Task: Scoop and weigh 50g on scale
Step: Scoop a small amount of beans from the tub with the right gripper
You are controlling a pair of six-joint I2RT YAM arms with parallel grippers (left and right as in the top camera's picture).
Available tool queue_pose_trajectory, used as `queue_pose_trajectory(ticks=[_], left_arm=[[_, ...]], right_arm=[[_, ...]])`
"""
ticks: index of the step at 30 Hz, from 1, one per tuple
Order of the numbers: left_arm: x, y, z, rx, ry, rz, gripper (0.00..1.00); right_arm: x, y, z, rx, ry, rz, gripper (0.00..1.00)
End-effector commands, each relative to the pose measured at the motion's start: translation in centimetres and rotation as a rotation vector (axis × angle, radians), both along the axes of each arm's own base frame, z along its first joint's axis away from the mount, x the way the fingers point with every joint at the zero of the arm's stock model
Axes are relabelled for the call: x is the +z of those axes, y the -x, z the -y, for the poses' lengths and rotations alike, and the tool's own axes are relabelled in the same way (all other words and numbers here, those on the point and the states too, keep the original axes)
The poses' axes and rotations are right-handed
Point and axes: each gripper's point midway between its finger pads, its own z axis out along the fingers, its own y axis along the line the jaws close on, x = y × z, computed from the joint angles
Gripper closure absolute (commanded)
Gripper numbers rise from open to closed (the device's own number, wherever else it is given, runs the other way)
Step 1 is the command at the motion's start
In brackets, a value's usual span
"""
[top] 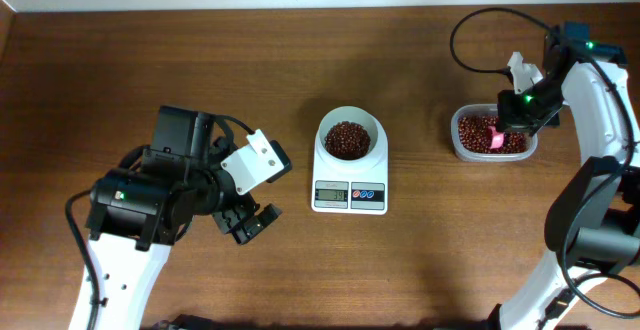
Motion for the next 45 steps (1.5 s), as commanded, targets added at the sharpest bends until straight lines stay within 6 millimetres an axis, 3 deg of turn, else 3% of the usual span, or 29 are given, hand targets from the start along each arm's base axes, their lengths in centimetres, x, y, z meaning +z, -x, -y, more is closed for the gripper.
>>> queue_pose_trajectory(ticks=[1, 5, 9, 15, 19, 26, 31, 39, 44, 45], left_arm=[[0.0, 0.1, 0.1, -0.017, 0.007, 0.003, 0.01], [0.0, 0.0, 0.1, -0.017, 0.007, 0.003, 0.01], [0.0, 0.1, 0.1, -0.017, 0.007, 0.003, 0.01], [0.0, 0.0, 0.1, -0.017, 0.007, 0.003, 0.01], [0.0, 0.0, 0.1, -0.017, 0.007, 0.003, 0.01], [0.0, 0.0, 0.1, -0.017, 0.007, 0.003, 0.01], [0.0, 0.0, 0.1, -0.017, 0.007, 0.003, 0.01], [0.0, 0.0, 0.1, -0.017, 0.007, 0.003, 0.01], [0.0, 0.0, 0.1, -0.017, 0.007, 0.003, 0.01], [0.0, 0.0, 0.1, -0.017, 0.007, 0.003, 0.01]], right_arm=[[0.7, -0.1, -1.3, 0.008, -0.096, 0.028, 0.96], [0.3, 0.1, -1.3, -0.002, -0.118, 0.024, 0.96], [-1.8, 1.3, -2.8, -0.011, -0.227, -0.003, 0.96], [-1.4, 1.6, -4.1, -0.028, -0.313, -0.009, 0.96], [-1.2, 1.5, -3.1, -0.094, -0.344, -0.006, 0.96], [1.1, 0.8, -2.0, -0.194, -0.561, 0.07, 0.96], [1.4, 1.0, -1.1, -0.226, -0.59, 0.078, 0.96], [1.4, 1.4, 2.8, -0.31, -0.581, 0.123, 0.96], [3.8, 0.9, 2.0, -0.245, -0.733, 0.23, 0.96], [3.3, 1.1, 2.6, -0.253, -0.694, 0.215, 0.96]])
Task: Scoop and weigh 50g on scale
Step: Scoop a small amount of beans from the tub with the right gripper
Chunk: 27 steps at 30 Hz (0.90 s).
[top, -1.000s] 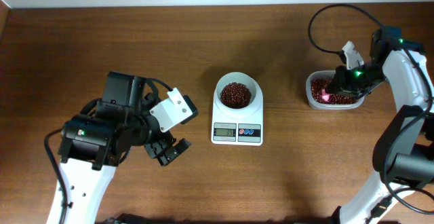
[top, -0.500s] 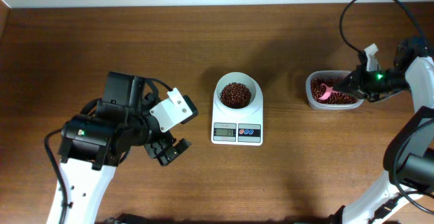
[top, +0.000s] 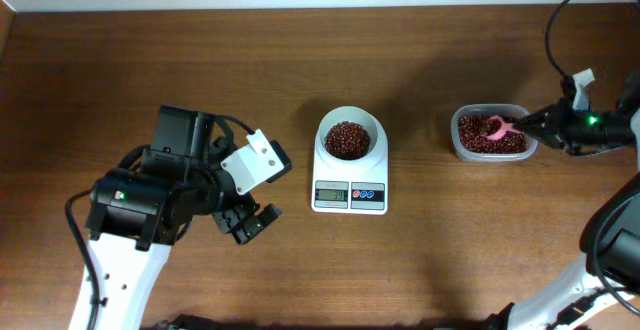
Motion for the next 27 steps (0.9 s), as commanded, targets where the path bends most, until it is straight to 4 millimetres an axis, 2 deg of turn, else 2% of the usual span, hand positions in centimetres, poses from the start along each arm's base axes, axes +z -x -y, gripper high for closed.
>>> queue_pose_trajectory(ticks=[1, 6, 17, 24, 27], left_arm=[[0.0, 0.0, 0.1, -0.017, 0.007, 0.003, 0.01], [0.0, 0.0, 0.1, -0.017, 0.007, 0.003, 0.01], [0.0, 0.0, 0.1, -0.017, 0.007, 0.003, 0.01], [0.0, 0.0, 0.1, -0.017, 0.007, 0.003, 0.01], [0.0, 0.0, 0.1, -0.016, 0.007, 0.003, 0.01]], right_arm=[[-0.7, 0.7, 1.2, -0.003, 0.048, -0.016, 0.96], [-0.5, 0.6, 1.0, -0.005, 0.035, -0.009, 0.96], [1.5, -0.4, -0.3, -0.009, -0.093, 0.073, 0.96], [1.8, -0.4, -0.4, -0.009, -0.108, 0.082, 0.96], [2.5, -0.7, -0.8, -0.011, -0.151, 0.11, 0.96]])
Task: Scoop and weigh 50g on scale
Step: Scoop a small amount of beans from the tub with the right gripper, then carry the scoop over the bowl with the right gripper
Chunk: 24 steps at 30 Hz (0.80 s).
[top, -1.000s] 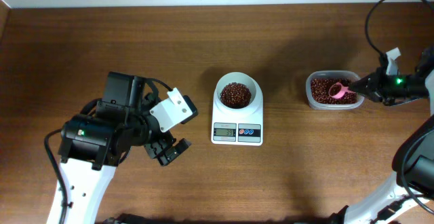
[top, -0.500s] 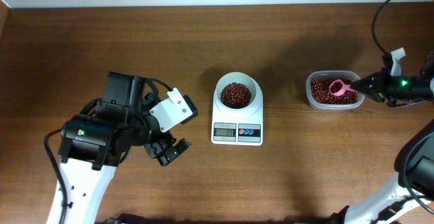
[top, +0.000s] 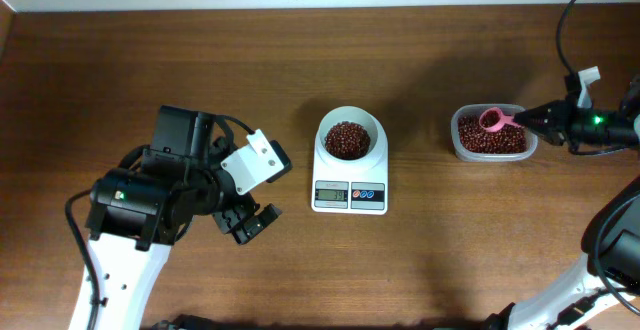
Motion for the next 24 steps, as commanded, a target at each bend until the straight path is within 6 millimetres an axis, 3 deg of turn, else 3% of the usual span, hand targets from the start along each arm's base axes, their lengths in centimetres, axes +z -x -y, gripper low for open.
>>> queue_pose_trajectory(ticks=[1, 8, 11, 24], left_arm=[[0.0, 0.1, 0.1, -0.017, 0.007, 0.003, 0.01], [0.0, 0.1, 0.1, -0.017, 0.007, 0.003, 0.01], [0.0, 0.1, 0.1, -0.017, 0.007, 0.003, 0.01], [0.0, 0.1, 0.1, -0.017, 0.007, 0.003, 0.01]], right_arm=[[1.3, -0.3, -0.5, -0.001, -0.07, 0.055, 0.96], [3.1, -1.0, -1.5, 0.004, -0.166, 0.128, 0.96], [3.4, -1.4, -2.9, 0.038, -0.181, 0.138, 0.96], [5.3, -1.8, -18.6, 0.374, -0.311, 0.142, 0.96]])
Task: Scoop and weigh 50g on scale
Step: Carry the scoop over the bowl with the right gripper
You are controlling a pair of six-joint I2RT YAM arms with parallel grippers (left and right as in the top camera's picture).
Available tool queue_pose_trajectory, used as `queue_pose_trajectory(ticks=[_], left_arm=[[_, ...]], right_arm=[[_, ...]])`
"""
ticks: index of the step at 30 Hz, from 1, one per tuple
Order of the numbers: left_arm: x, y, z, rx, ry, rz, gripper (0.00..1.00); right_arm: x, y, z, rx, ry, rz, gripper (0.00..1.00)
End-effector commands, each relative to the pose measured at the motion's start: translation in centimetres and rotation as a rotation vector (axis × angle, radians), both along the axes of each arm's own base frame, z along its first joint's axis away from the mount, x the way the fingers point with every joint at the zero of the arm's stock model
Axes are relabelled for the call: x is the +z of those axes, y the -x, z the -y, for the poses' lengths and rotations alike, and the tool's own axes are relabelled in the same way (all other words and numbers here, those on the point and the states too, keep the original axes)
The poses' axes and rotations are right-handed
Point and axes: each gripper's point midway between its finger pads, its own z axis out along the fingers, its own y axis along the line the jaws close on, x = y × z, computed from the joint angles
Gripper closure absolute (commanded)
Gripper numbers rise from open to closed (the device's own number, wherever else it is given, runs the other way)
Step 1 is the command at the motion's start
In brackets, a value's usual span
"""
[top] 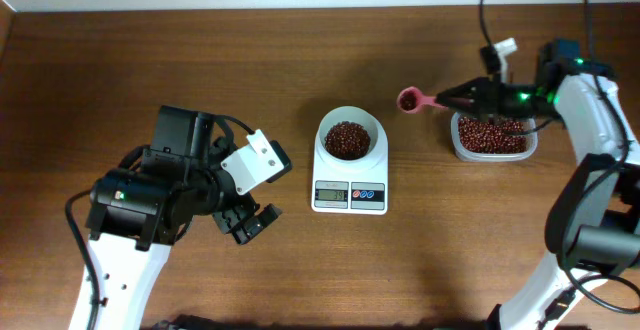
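Observation:
A white scale [349, 196] stands mid-table with a white bowl [349, 120] of red beans on it. To the right sits a clear tub [491, 151] holding more red beans. My right gripper [452, 100] is shut on the handle of a pink scoop [411, 100], whose cup holds beans. The scoop hangs over the table between the tub and the bowl, closer to the bowl. My left gripper [250, 224] rests low at the left, its fingers apart and holding nothing.
The scale's display and buttons [350, 195] face the front edge. A black cable [490, 10] loops above the right arm at the back right. The left arm's body [165, 185] takes up the front left of the table.
My right gripper has carried the filled pink scoop left, from above the tub's left part to over the table between tub and bowl. The left arm has not moved.
The right gripper first stood over the tub with the scoop down in the beans. Then the arm reached in from the right with the scoop lying in the tub. Then the scoop was raised at the tub's rim, and now it hangs beside the bowl.

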Motion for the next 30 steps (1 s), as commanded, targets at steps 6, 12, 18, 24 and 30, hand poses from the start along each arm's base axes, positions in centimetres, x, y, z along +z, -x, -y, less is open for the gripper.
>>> queue_pose_trajectory(ticks=[6, 12, 18, 24, 30], left_arm=[[0.0, 0.1, 0.1, -0.016, 0.007, 0.003, 0.01], [0.0, 0.1, 0.1, -0.017, 0.007, 0.003, 0.01], [0.0, 0.1, 0.1, -0.017, 0.007, 0.003, 0.01], [0.0, 0.1, 0.1, -0.017, 0.007, 0.003, 0.01], [0.0, 0.1, 0.1, -0.017, 0.007, 0.003, 0.01]], right_arm=[[1.0, 0.3, -7.8, 0.142, -0.046, -0.001, 0.96], [-0.4, 1.7, -12.1, 0.236, 0.041, 0.021, 0.96], [-2.1, 1.8, -12.7, 0.238, 0.154, 0.02, 0.96], [-3.2, 1.4, -12.1, 0.217, 0.226, 0.02, 0.96], [-4.0, 1.0, -11.4, 0.197, 0.277, 0.02, 0.96]])
